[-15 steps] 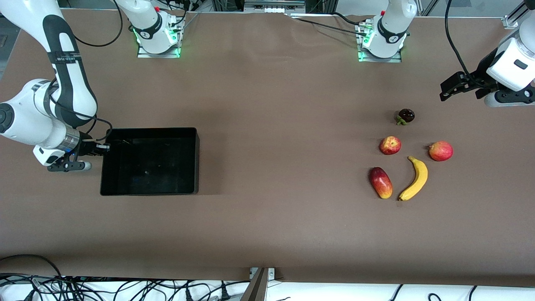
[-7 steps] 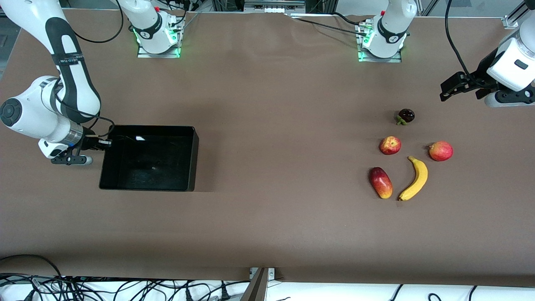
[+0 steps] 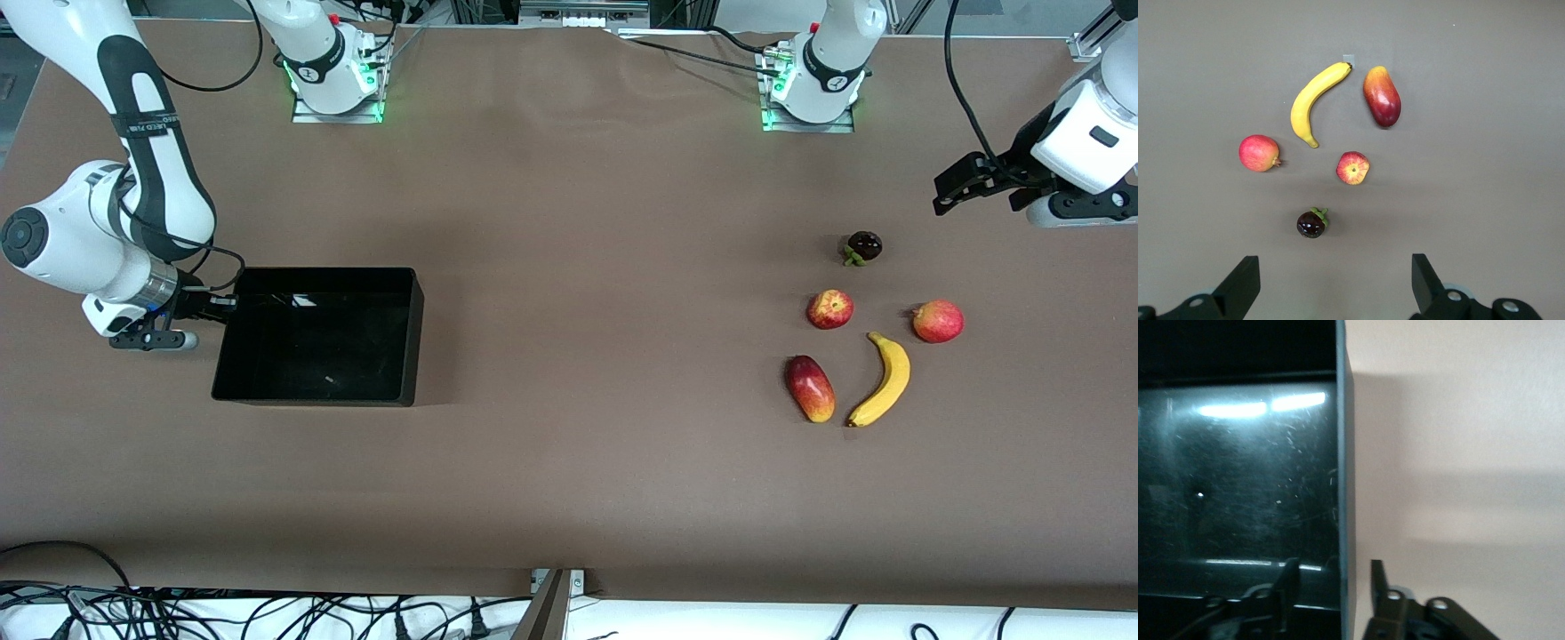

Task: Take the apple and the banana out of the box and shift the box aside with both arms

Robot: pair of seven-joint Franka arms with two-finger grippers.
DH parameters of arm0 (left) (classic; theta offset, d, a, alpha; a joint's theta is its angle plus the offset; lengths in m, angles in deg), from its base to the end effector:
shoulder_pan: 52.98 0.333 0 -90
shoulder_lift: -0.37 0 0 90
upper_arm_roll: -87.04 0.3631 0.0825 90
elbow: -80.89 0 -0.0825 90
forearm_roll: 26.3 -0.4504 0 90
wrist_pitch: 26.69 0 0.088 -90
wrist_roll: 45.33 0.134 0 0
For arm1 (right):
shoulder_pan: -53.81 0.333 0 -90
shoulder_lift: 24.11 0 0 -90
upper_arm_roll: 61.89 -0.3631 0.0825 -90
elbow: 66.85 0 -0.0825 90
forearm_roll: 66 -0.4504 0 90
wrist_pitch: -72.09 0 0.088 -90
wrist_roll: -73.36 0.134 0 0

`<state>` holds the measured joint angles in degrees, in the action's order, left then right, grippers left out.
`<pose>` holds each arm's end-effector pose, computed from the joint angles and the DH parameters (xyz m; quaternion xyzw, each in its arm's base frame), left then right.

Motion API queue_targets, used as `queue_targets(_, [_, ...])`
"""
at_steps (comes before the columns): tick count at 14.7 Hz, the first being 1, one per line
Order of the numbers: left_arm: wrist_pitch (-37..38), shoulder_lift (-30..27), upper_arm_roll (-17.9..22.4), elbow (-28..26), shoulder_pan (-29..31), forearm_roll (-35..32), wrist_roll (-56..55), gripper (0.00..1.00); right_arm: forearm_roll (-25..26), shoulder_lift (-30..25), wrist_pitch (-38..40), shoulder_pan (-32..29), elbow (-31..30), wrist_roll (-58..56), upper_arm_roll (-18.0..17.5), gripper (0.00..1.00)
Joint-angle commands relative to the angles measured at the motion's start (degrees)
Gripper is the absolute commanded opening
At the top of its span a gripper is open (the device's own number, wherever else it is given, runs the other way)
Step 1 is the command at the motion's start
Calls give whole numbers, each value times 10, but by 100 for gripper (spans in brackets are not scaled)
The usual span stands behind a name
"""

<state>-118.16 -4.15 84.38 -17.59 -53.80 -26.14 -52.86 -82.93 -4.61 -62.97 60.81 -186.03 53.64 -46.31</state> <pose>0.5896 -0.0372 0.6149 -0.9991 -0.0355 0.0216 0.0025 0.6342 -0.0856 0.2326 -0.9982 0.0036 0.0066 0.0601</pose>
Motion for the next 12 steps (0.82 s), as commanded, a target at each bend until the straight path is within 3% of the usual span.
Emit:
queue_targets(1, [15, 10, -1, 21, -2, 3, -2, 100, -8, -26, 31, 3, 24, -8, -5, 100])
queue_targets(4, [15, 10, -2, 21, -3, 2, -2, 100, 5, -27, 128, 11, 96, 11, -3, 100])
queue_targets(7, [16, 10, -1, 21, -2, 3, -2, 100, 51, -38, 230, 22, 174, 63, -5, 100])
queue_targets(12, [16, 10, -1, 21, -2, 3, -2, 100, 100, -112, 311, 57, 199, 93, -5, 100])
